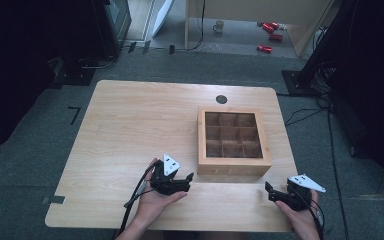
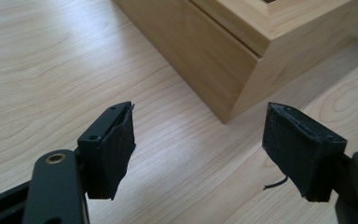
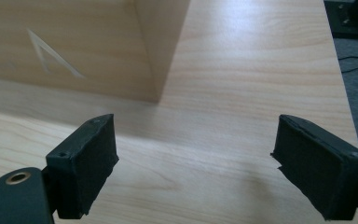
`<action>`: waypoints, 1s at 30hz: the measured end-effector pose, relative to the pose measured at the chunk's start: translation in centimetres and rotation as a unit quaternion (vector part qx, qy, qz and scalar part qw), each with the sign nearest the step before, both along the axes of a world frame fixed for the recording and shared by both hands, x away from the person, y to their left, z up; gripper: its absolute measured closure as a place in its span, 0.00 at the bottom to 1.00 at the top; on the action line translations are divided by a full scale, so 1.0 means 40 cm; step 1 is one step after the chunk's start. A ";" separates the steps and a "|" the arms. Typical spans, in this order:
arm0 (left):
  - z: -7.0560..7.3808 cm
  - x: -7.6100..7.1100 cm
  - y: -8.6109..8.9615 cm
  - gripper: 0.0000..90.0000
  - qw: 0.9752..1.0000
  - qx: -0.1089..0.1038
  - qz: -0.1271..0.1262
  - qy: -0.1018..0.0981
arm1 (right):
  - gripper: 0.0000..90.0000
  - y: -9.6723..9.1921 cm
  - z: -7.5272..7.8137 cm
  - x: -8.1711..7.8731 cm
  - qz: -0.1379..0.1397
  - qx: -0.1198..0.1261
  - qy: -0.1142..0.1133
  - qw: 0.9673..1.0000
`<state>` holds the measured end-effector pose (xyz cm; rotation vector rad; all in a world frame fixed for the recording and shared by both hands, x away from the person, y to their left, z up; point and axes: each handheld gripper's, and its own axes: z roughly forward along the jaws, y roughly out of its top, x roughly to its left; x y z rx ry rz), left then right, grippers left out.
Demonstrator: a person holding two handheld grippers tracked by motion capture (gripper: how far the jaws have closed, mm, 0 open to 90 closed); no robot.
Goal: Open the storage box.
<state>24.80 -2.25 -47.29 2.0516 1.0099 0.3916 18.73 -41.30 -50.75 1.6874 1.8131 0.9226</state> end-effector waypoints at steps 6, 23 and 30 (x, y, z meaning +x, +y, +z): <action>0.001 -0.004 -0.018 0.40 1.000 -0.013 -0.015 -0.005 | 0.24 0.013 0.027 -0.010 0.006 0.019 -0.026 0.999; 0.012 0.018 -0.074 0.61 0.999 -0.019 -0.039 0.000 | 0.34 0.040 0.054 0.006 0.001 0.037 -0.051 0.998; 0.005 0.030 -0.090 0.65 0.999 -0.010 -0.036 0.008 | 0.35 0.039 0.054 0.031 0.004 0.029 -0.040 0.999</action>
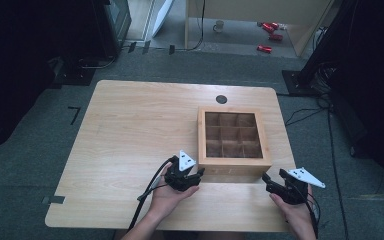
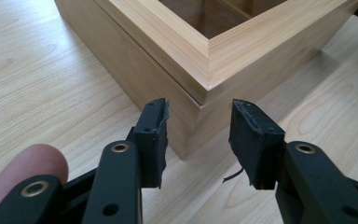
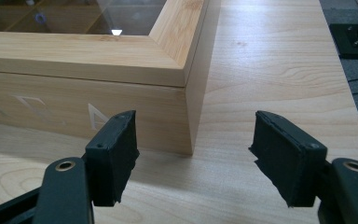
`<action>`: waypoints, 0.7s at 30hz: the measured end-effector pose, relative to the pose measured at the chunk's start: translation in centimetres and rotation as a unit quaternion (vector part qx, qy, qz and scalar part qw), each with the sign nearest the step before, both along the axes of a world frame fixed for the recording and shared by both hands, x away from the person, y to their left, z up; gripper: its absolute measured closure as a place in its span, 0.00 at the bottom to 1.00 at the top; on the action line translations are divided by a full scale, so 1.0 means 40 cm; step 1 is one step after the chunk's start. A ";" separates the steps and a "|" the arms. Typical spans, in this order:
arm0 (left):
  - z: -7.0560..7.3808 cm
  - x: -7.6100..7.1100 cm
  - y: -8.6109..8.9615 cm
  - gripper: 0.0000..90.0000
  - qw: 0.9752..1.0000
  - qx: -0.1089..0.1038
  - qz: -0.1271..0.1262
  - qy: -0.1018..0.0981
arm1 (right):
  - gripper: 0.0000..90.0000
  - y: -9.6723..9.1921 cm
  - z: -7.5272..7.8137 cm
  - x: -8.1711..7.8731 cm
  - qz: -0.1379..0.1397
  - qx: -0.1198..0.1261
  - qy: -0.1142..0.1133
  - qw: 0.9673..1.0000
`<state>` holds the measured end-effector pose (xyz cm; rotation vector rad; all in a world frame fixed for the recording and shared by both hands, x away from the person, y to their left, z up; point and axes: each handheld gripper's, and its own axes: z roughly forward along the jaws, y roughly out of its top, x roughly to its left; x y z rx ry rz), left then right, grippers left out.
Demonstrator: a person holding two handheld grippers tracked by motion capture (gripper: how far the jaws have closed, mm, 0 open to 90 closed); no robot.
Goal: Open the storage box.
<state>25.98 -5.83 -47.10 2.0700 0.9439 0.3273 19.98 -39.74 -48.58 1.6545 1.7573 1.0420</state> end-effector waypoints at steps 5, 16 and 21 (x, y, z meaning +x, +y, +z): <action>0.000 0.007 -0.009 0.66 1.000 -0.005 -0.004 0.005 | 0.35 -0.006 0.003 0.015 0.004 0.001 0.006 1.000; 0.008 0.014 -0.006 0.67 1.000 -0.016 -0.005 0.017 | 0.35 0.011 0.017 0.033 0.028 0.002 -0.002 1.000; 0.011 0.015 -0.008 0.68 1.000 -0.011 -0.007 0.019 | 0.35 0.017 0.014 0.040 0.033 0.004 -0.004 0.999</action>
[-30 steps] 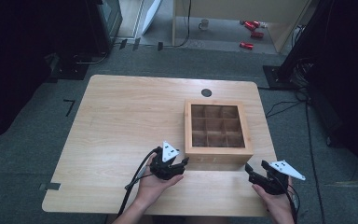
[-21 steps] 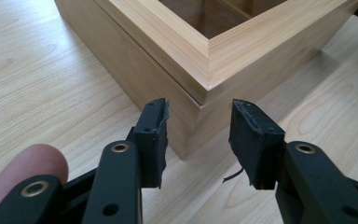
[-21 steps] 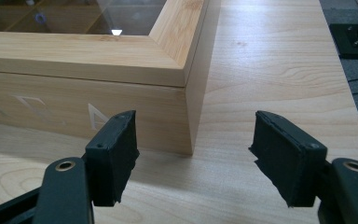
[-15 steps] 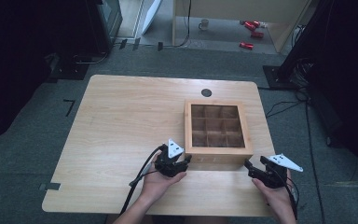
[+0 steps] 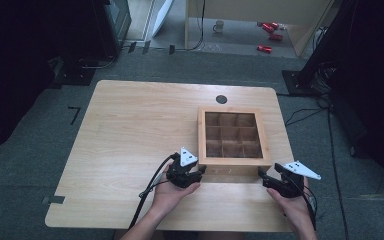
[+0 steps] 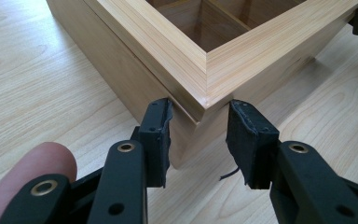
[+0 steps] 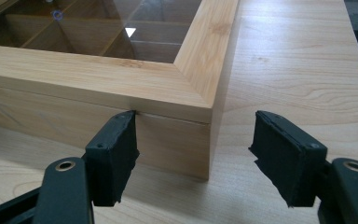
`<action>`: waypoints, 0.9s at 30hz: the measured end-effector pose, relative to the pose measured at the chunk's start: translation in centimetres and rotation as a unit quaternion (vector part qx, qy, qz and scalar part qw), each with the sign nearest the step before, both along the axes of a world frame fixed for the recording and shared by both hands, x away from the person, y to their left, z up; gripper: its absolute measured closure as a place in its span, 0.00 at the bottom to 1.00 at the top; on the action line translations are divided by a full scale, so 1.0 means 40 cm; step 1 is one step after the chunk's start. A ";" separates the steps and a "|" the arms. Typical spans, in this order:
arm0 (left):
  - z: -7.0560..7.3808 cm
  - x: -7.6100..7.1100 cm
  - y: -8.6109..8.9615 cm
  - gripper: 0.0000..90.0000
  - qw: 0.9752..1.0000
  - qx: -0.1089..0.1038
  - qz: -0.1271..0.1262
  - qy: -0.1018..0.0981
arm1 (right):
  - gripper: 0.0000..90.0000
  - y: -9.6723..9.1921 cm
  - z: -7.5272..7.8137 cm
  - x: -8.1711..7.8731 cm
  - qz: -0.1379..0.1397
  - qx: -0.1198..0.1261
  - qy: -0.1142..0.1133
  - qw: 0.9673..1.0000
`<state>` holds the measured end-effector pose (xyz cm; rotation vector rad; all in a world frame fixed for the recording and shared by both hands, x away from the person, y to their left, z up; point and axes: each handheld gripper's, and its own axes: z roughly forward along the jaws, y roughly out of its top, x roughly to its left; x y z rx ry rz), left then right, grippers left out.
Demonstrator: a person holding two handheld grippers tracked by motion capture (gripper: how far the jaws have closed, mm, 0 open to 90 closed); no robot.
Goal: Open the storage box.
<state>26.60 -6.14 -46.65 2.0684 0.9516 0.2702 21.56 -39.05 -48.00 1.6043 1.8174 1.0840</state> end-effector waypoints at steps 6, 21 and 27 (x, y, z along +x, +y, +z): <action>0.009 0.005 0.007 0.68 1.000 -0.008 -0.009 -0.002 | 0.35 0.005 0.005 0.004 0.004 0.000 -0.004 1.000; 0.035 0.007 0.000 0.68 1.000 -0.020 -0.015 -0.014 | 0.39 0.013 0.029 0.006 0.011 -0.008 -0.031 0.999; 0.046 0.003 0.018 0.61 1.000 -0.018 -0.009 -0.024 | 0.39 0.015 0.047 0.007 0.012 -0.018 -0.039 0.999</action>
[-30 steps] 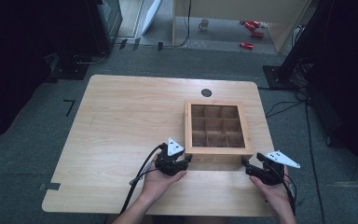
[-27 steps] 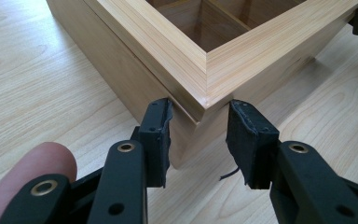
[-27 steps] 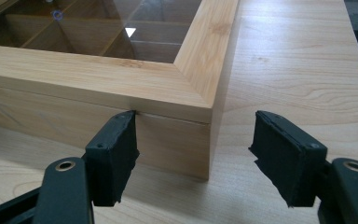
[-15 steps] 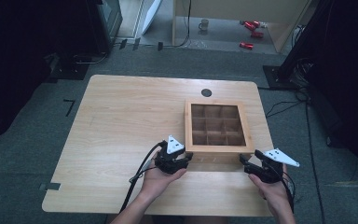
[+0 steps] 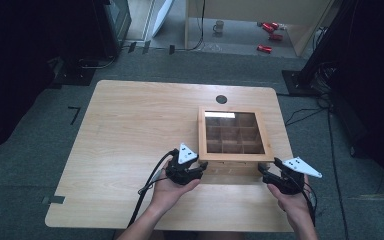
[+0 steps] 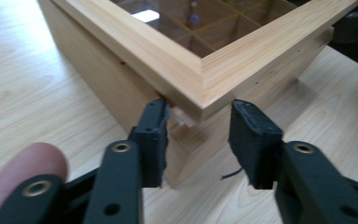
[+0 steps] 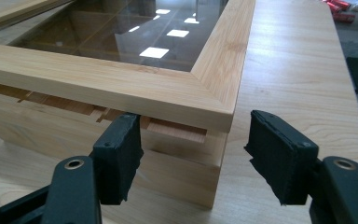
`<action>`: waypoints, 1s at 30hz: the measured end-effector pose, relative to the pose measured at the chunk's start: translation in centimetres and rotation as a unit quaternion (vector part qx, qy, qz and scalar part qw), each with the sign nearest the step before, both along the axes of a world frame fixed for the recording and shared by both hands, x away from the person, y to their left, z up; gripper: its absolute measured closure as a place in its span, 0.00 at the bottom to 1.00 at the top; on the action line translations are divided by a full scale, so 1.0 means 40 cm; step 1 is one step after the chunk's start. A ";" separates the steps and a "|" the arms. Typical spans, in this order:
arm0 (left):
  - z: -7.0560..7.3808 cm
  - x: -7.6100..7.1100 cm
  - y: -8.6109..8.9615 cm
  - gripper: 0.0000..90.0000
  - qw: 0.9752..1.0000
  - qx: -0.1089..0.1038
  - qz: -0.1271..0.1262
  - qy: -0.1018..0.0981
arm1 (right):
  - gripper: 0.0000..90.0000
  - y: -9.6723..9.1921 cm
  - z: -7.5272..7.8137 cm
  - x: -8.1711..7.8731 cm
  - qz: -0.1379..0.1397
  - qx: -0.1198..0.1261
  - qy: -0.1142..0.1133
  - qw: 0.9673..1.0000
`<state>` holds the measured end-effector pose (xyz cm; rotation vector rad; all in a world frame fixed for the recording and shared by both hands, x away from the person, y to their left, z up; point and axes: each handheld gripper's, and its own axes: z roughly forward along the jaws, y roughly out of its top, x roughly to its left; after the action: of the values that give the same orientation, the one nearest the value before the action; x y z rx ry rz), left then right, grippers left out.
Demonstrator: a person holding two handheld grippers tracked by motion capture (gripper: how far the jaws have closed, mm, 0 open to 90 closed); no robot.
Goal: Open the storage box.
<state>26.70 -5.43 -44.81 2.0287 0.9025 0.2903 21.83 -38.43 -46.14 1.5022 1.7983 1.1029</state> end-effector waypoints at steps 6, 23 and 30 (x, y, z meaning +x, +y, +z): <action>-0.018 -0.017 0.060 0.48 1.000 0.007 0.014 0.007 | 0.39 -0.001 0.024 0.001 -0.002 0.004 -0.009 1.000; -0.155 -0.087 0.283 0.40 0.994 0.043 0.090 0.050 | 0.38 -0.002 0.142 0.036 -0.006 -0.007 -0.043 0.999; -0.165 -0.087 0.305 0.37 0.993 0.060 0.097 0.037 | 0.38 -0.001 0.177 0.059 -0.017 -0.011 -0.047 0.999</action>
<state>23.23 6.78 -51.39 2.0761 1.1568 0.3858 24.17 -38.46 -39.08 1.4378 1.7099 1.1163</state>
